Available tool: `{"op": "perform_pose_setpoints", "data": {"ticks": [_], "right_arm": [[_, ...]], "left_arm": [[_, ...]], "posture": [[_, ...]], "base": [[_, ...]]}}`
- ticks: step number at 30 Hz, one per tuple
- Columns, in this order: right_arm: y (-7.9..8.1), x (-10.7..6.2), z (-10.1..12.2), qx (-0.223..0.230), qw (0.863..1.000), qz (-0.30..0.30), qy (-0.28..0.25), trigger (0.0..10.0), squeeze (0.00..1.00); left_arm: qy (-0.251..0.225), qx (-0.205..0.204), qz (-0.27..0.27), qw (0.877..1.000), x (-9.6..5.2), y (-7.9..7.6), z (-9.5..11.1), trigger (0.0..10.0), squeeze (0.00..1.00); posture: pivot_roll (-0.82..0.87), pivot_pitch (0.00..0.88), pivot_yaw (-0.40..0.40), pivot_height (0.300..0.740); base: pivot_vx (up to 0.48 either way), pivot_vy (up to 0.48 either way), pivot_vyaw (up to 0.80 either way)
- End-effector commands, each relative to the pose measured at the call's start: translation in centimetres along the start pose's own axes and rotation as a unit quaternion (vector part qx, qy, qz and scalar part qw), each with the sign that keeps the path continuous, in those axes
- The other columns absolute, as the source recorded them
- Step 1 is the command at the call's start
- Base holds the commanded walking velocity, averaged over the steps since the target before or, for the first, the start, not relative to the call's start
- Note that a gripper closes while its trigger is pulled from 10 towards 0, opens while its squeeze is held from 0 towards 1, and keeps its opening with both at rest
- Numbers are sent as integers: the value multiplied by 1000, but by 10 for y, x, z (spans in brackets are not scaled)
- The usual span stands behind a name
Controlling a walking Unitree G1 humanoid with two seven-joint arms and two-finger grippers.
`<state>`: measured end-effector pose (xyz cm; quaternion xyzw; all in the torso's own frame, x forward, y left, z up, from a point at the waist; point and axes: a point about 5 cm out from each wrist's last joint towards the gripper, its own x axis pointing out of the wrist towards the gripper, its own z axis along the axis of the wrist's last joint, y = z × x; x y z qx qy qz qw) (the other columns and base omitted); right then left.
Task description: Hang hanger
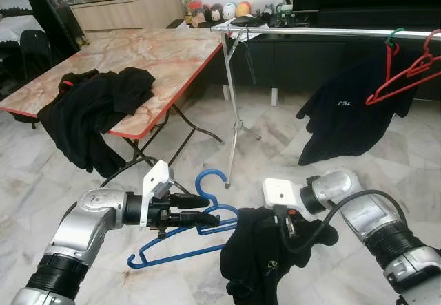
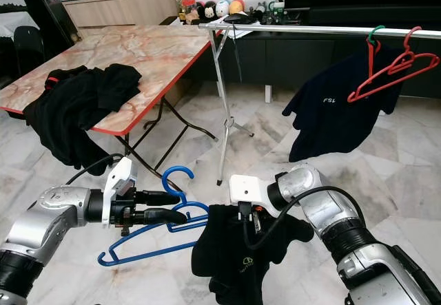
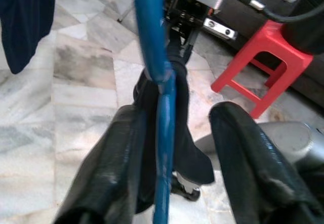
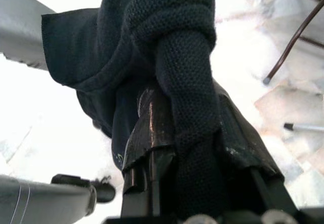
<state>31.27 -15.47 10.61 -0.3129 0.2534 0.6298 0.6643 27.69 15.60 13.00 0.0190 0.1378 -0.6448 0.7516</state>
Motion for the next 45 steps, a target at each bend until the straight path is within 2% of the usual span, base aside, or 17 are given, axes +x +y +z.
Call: {"op": "perform_pose_setpoints", "data": {"ticks": [1,12,13,16,23,30,35,36,37,40,41,45], "right_arm": [[-4,0,9,-21,1000,-2,-7,0,0],[-9,-9,3,-26,1000,-3,15,0,0],[-10,-11,2,-26,999,-4,21,0,0],[-14,-15,-2,-24,999,-9,37,0,0],[-16,-16,-8,-16,999,-16,45,0,0],[-15,-15,-19,-4,998,-27,64,0,0],[-17,-13,-33,19,994,-68,88,0,0],[-17,-13,-33,19,994,-68,88,0,0],[-19,-13,-38,33,990,-97,98,0,0],[-23,-14,-44,58,982,-144,105,0,0],[-25,-14,-47,79,976,-174,103,0,0],[-26,-12,-48,93,972,-196,93,0,0]], "left_arm": [[13,5,0,1000,-8,-1,0,10000,1000],[17,-1,14,1000,-12,-1,-7,10000,1000],[12,-2,22,1000,-14,-3,-8,10000,1000],[9,-8,38,999,-25,-8,-13,10000,1000],[19,-15,48,999,-35,-12,-18,10000,1000],[18,-19,81,996,-51,-14,-19,10000,1000],[36,-26,108,993,-77,-18,-20,10000,1000],[36,-26,108,993,-77,-18,-20,10000,1000],[44,-27,125,991,-87,-20,-20,10000,1000],[47,-27,156,986,-100,-22,-21,10000,1000],[43,-27,194,980,-104,-20,-24,10000,12],[34,-38,223,973,-103,-20,-31,10000,0]], "posture": [[-164,0,168,740],[-177,0,127,740],[-172,0,96,740],[-165,0,76,740],[-158,0,69,740],[-158,0,74,740],[-158,0,82,740],[-158,0,82,740],[-156,0,88,740],[-154,0,91,740],[-152,0,92,740],[-149,0,92,740]], "base": [[0,0,0],[0,0,0],[0,0,0],[0,0,0],[0,0,0],[0,0,0],[0,0,0],[0,0,0],[0,0,0],[0,0,0],[0,0,0],[0,0,0]]}}
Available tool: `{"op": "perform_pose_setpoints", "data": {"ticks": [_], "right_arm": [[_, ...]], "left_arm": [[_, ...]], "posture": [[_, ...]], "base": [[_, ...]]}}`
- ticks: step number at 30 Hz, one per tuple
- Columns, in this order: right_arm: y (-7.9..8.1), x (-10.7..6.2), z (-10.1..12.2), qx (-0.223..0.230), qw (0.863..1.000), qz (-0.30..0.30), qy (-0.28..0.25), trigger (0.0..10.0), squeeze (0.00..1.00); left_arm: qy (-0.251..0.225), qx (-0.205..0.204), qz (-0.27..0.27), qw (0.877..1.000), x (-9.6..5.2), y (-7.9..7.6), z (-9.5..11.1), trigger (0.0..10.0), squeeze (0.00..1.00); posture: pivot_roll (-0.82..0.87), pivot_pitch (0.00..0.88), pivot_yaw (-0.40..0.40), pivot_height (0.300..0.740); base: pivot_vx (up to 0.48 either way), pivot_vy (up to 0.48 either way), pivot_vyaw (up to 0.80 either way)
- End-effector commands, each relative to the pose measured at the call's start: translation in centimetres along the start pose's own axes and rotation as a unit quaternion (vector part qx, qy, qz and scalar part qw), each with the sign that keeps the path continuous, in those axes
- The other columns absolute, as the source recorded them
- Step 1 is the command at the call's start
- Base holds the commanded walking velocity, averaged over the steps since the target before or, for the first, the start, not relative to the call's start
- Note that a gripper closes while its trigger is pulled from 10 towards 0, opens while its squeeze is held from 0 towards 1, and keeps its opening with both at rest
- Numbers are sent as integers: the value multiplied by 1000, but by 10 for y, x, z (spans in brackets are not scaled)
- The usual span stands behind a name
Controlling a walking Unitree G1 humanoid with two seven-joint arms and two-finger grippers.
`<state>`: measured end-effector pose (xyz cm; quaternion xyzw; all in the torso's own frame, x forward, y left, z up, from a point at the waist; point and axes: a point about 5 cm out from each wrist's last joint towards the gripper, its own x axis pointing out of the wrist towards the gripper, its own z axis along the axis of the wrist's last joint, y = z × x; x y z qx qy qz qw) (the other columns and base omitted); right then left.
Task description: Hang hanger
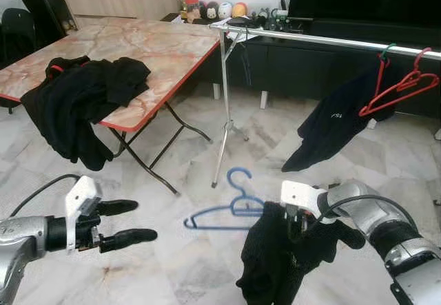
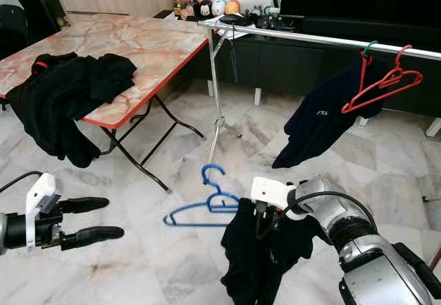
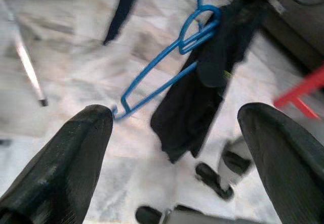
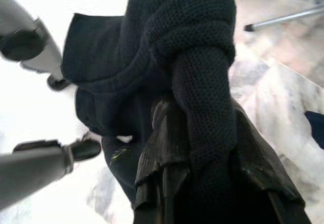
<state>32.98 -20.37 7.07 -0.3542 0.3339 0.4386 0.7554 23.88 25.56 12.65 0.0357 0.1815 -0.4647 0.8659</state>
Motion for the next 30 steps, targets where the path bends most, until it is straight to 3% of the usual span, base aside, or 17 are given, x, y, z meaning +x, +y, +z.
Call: {"op": "perform_pose_setpoints", "data": {"ticks": [1,2,4,7,8,10,11,12,17,20,27,30], "right_arm": [[-12,-4,13,16,999,-36,-31,0,0],[-12,-4,13,16,999,-36,-31,0,0],[-13,0,12,57,995,-74,-39,0,0],[-13,0,11,59,994,-78,-39,0,0],[-14,3,8,136,979,-128,-75,0,0],[-13,9,0,277,933,-199,-116,0,0],[-9,13,-5,342,904,-224,-126,5922,0],[-7,15,-6,353,899,-226,-127,10000,0],[0,21,-3,360,882,-262,-156,10000,0],[7,30,1,399,859,-277,-162,10000,0],[14,38,13,412,851,-272,-178,10000,0],[18,42,14,413,851,-273,-175,10000,0]], "left_arm": [[-1,2,33,999,-1,2,-4,10000,0],[-1,2,33,999,-1,2,-4,10000,0],[-8,-20,83,996,4,4,-17,10000,0],[-9,-22,86,996,4,3,-17,10000,0],[-19,-44,166,985,12,8,-33,10000,0],[-21,-78,288,954,24,11,-59,10000,0],[-24,-106,326,939,31,9,-70,10000,0],[-25,-108,336,935,32,9,-71,10000,0],[-26,-123,423,898,36,16,-82,10000,0],[-33,-159,456,875,45,18,-90,10000,0],[-25,-139,451,881,69,13,-89,10000,0],[-24,-135,461,877,75,13,-88,10000,0]], "posture": [[-148,0,90,740],[-148,0,90,740],[-148,0,88,740],[-148,0,88,740],[-145,0,82,740],[-140,0,76,740],[-140,0,75,740],[-143,0,76,740],[-145,0,81,740],[-155,0,88,740],[-149,0,86,740],[-144,0,81,740]], "base": [[0,0,0],[0,0,0],[0,0,0],[0,0,0],[0,0,0],[0,0,0],[0,0,0],[0,0,0],[0,0,0],[0,0,0],[0,0,0],[0,0,0]]}}
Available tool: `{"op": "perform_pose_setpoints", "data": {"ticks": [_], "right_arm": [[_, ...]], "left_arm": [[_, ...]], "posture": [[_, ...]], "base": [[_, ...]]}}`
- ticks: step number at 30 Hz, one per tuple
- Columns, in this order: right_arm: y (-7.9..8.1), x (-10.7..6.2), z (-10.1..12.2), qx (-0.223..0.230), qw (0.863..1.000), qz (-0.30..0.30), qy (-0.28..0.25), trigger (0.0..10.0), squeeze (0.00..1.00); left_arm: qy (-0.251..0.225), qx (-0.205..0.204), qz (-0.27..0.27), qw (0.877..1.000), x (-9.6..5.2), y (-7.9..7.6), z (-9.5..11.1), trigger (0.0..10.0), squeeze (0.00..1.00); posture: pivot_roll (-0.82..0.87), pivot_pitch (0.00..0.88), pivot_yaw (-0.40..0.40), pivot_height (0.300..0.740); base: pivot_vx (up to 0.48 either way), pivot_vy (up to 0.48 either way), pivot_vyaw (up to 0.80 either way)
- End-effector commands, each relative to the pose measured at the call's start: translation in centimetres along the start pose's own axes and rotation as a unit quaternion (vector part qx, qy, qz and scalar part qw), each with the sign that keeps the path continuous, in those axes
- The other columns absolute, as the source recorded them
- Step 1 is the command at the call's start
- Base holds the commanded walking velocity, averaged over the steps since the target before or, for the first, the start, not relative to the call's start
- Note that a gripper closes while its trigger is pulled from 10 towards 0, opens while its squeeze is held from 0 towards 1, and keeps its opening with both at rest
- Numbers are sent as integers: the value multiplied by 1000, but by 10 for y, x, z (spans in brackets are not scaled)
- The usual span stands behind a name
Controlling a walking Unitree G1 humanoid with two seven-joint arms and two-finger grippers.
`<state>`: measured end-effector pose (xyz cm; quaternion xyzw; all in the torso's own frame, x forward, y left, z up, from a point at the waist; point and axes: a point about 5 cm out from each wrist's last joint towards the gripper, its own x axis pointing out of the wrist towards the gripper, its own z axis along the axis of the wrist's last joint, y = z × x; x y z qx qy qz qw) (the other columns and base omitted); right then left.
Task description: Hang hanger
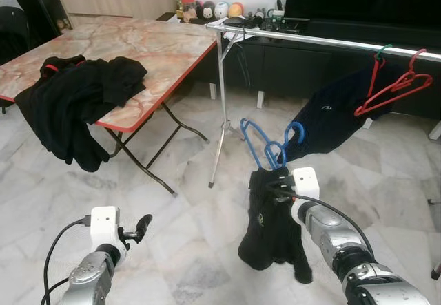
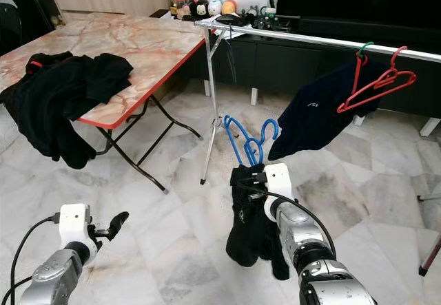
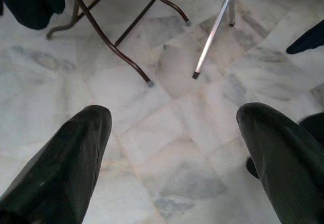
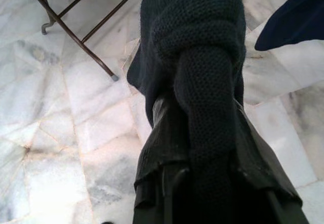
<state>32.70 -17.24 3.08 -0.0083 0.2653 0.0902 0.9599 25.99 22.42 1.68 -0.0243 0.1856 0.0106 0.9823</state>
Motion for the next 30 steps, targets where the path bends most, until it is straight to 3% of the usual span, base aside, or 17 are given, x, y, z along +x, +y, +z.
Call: {"op": "perform_pose_setpoints", "data": {"ticks": [1,5,16,20,30], "right_arm": [[6,1,9,4,999,5,-32,10000,0],[9,1,8,8,999,8,-32,10000,0],[16,3,12,1,999,12,-36,10000,0],[19,4,15,-2,999,15,-41,10000,0],[27,5,14,-8,999,23,-41,10000,0]], "left_arm": [[-8,13,7,1000,3,-3,1,10000,0],[-15,8,7,1000,4,-6,1,10000,0],[-31,-2,3,1000,7,-9,6,10000,0],[-46,-7,-22,999,9,-20,12,10000,0],[-34,31,-23,999,6,-19,4,10000,0]], "posture": [[-142,0,80,740],[-143,0,83,740],[-144,0,88,740],[-150,0,92,740],[-146,0,91,740]], "base": [[0,0,0],[0,0,-256],[0,0,-767],[0,0,-775],[0,-52,-775]]}}
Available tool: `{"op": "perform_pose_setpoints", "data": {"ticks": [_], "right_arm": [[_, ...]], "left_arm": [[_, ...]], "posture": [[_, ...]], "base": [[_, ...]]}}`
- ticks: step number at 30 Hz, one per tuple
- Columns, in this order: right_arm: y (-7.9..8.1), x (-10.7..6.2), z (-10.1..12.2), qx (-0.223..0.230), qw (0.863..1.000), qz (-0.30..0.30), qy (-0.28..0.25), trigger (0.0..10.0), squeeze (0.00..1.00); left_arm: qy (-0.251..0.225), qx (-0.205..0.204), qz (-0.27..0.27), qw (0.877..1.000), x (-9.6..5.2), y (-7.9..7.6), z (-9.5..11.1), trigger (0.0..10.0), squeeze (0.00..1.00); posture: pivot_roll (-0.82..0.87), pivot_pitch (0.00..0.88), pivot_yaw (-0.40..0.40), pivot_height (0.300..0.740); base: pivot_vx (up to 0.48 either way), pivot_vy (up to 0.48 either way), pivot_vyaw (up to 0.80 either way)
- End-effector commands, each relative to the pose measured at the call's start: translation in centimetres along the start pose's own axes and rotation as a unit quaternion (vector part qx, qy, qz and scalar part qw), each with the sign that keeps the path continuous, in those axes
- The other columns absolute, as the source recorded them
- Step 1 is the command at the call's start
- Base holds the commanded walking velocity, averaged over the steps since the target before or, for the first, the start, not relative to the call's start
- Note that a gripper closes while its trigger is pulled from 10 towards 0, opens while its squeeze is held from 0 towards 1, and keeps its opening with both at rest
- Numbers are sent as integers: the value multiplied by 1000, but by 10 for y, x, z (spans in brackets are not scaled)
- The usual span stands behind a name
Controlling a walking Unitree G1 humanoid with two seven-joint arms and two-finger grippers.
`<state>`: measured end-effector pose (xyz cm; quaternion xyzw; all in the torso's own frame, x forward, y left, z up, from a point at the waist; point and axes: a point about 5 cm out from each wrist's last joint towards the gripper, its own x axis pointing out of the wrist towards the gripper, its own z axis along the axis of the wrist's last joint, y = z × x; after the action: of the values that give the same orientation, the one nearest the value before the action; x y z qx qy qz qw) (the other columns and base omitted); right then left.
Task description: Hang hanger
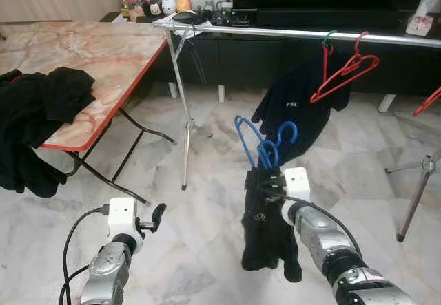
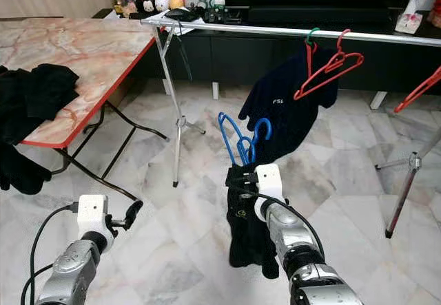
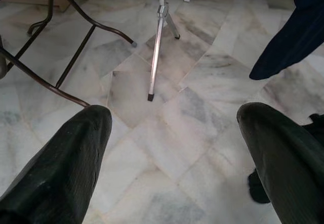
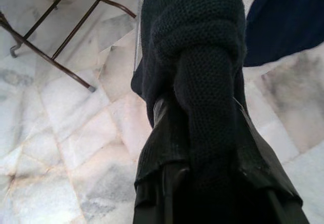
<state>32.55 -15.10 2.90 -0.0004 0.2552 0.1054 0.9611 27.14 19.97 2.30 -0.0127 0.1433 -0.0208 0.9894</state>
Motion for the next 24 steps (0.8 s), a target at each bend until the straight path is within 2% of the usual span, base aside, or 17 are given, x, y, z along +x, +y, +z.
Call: {"op": "perform_pose_setpoints", "data": {"ticks": [1,4,13,22,24], "right_arm": [[6,2,16,-13,999,8,-31,10000,0],[6,2,16,-15,999,9,-32,10000,0],[6,4,20,-17,999,8,-34,10000,0],[6,4,25,-15,999,4,-44,10000,0],[6,4,25,-13,999,3,-45,10000,0]], "left_arm": [[7,13,7,1000,-3,7,-5,10000,0],[2,0,11,1000,-3,8,-4,10000,0],[1,12,-2,1000,3,5,-1,10000,0],[4,31,-5,999,9,11,3,10000,0],[0,34,-3,999,10,15,6,10000,0]], "posture": [[-144,0,90,740],[-142,0,89,740],[-164,0,106,740],[-197,0,131,740],[-216,0,154,740]], "base": [[0,-322,-775],[0,-215,-775],[0,0,-775],[0,0,-775],[0,-289,-775]]}}
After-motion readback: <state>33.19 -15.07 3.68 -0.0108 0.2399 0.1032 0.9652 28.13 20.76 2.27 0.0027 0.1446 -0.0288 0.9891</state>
